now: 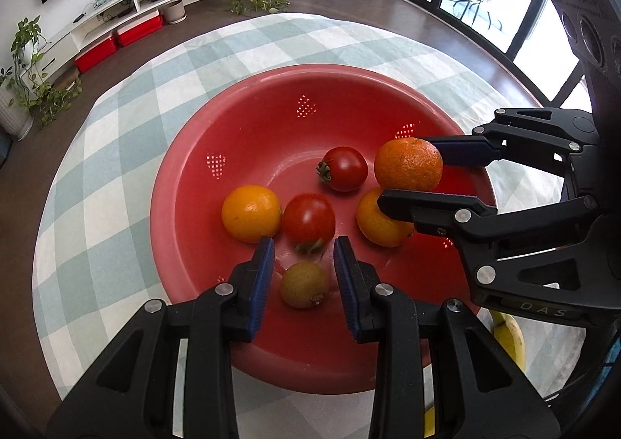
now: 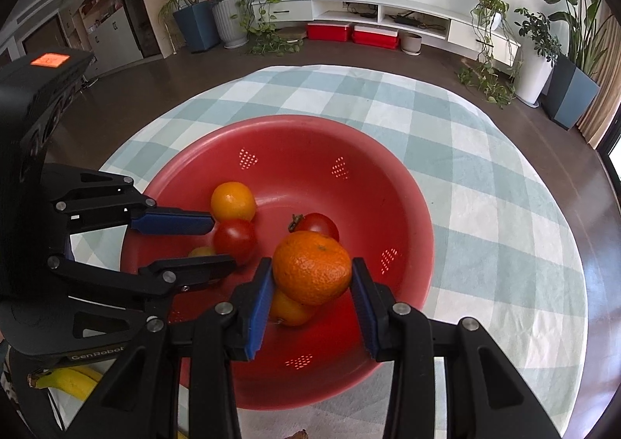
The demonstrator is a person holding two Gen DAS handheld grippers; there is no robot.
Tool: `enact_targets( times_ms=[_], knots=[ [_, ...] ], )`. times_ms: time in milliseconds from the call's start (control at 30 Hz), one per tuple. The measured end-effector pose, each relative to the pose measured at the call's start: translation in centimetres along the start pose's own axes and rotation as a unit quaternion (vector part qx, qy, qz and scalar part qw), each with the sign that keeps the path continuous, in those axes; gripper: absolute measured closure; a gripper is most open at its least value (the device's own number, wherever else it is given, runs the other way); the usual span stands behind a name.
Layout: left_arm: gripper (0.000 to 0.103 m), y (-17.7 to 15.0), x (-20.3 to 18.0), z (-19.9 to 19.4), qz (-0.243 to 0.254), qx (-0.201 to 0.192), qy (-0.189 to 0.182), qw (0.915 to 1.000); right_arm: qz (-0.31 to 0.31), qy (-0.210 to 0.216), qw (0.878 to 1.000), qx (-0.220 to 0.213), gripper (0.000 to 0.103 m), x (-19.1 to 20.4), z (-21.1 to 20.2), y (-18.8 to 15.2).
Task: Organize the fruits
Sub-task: 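Withdraw both tools from the bowl back toward the remaining fruit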
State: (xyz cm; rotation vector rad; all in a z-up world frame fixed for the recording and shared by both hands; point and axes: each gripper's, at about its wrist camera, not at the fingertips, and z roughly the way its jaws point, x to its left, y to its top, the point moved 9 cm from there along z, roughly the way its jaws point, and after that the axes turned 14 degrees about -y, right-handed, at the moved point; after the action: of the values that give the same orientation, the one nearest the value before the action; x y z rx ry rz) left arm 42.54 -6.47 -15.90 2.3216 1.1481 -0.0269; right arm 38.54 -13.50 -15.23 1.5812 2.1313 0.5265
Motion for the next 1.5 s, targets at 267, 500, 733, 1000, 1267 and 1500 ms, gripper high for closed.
enact_targets(
  times_ms=[267,500,733,1000,1267,1500],
  knots=[
    [0.071,-0.2,0.2,-1.8,-0.007,-0.010,0.008,0.9999,0.006,-0.005,1.000,-0.006,0.060,-0.5,-0.7,-0.1],
    [0.036,-0.3,0.0,-6.0,-0.010,-0.053,0.024,0.9983,0.027,-0.004,0.999,-0.029,0.050,-1.3,-3.3,-0.5],
    [0.015,-2.3,-1.3,-13.6,-0.024,-0.135,0.040,0.9898,0.076,0.031,0.990,-0.112,0.020,-2.4,-10.7,-2.1],
    [0.006,-9.2,-6.6,-19.7,-0.010,-0.188,0.033,0.9816,0.096,0.054,0.986,-0.128,0.018,-1.3,-15.1,-9.0],
    [0.001,-18.3,-15.2,-15.6,0.030,-0.160,-0.061,0.9847,0.142,0.089,0.982,-0.087,0.013,1.0,-14.7,-16.3],
    [0.000,-22.0,-17.7,-10.7,0.014,-0.148,-0.076,0.9860,0.115,0.077,0.988,-0.063,0.012,3.1,-14.3,-19.4]
  ],
)
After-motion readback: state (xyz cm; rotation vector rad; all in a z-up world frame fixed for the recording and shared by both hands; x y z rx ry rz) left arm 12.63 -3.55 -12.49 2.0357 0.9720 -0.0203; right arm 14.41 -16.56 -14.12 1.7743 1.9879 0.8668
